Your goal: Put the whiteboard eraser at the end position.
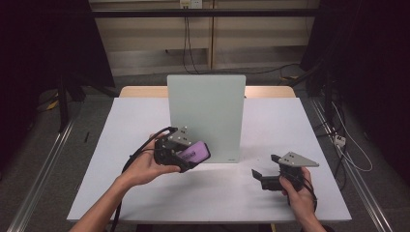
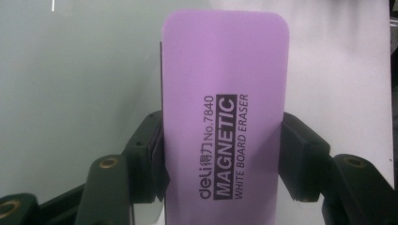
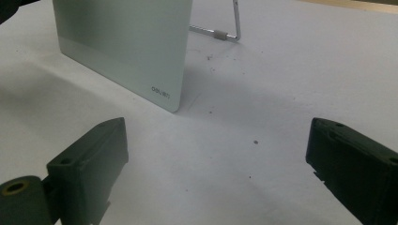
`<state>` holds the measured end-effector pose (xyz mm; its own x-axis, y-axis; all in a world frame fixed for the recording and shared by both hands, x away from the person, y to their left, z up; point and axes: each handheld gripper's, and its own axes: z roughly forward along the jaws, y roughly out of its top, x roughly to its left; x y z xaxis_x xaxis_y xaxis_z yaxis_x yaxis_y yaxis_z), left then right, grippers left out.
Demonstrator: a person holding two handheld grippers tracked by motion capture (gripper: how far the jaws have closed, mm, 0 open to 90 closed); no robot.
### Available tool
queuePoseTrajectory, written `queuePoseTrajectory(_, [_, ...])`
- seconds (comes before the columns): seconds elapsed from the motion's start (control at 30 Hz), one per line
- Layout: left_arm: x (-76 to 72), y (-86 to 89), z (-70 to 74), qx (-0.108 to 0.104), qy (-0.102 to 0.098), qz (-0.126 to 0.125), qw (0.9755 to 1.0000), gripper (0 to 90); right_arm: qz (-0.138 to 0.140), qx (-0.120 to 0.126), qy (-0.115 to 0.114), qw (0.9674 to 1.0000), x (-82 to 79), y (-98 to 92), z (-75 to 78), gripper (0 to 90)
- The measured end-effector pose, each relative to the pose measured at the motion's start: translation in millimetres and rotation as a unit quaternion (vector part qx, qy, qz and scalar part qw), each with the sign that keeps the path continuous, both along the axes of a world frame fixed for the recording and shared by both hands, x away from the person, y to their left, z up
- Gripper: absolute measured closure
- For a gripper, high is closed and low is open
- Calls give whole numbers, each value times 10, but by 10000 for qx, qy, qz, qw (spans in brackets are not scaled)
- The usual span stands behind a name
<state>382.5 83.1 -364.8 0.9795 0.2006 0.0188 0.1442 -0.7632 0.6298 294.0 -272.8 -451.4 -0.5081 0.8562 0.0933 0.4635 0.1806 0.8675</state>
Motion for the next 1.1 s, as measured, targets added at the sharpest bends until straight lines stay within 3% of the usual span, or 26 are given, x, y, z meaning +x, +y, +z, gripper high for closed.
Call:
queuePoseTrajectory(0.17, [-36,-47,-44,138,-29,-25,9999,411,93,-27,16,10000,9,44,-2,62])
queuePoseTrajectory(0.37, [-51,-155,-143,415,98,-134,9990,411,99,7,31,9999,12,37,-8,64])
queuePoseTrajectory(1.0, [-240,-404,-308,598,482,-531,9956,411,96,-68,1,9999,6,64,7,63])
queuePoseTrajectory(1.1, [-246,-441,-343,591,542,-504,9955,411,86,-71,4,9999,11,61,5,63])
